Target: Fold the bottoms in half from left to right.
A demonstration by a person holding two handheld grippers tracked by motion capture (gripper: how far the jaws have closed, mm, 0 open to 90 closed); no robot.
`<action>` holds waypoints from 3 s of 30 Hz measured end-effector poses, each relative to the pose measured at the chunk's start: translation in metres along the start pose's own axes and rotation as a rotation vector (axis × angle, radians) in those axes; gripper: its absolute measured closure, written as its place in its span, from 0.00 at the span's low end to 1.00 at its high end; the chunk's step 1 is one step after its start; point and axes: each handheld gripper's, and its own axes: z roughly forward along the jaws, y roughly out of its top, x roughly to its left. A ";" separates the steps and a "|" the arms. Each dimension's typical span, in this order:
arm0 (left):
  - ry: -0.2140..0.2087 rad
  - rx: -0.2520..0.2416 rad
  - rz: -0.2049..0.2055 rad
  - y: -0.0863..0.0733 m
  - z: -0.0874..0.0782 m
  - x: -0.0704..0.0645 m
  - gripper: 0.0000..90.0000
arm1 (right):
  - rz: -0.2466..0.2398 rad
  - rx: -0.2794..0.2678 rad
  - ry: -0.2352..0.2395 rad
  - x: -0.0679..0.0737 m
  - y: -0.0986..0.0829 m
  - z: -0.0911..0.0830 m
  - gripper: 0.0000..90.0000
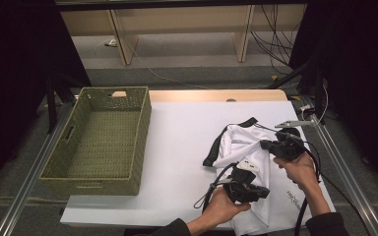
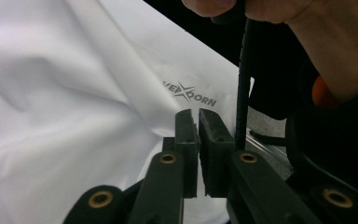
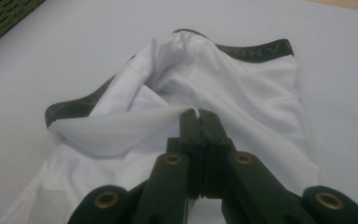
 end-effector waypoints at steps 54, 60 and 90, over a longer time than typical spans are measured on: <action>0.340 -0.152 -0.022 -0.063 -0.149 0.054 0.19 | -0.174 -0.009 0.098 0.053 0.006 0.017 0.27; 0.348 -0.153 -0.023 -0.067 -0.157 0.056 0.19 | -0.254 0.065 0.129 0.079 0.010 0.043 0.32; 0.360 -0.137 -0.051 -0.083 -0.162 0.063 0.19 | -0.303 0.157 0.025 0.080 0.015 0.074 0.96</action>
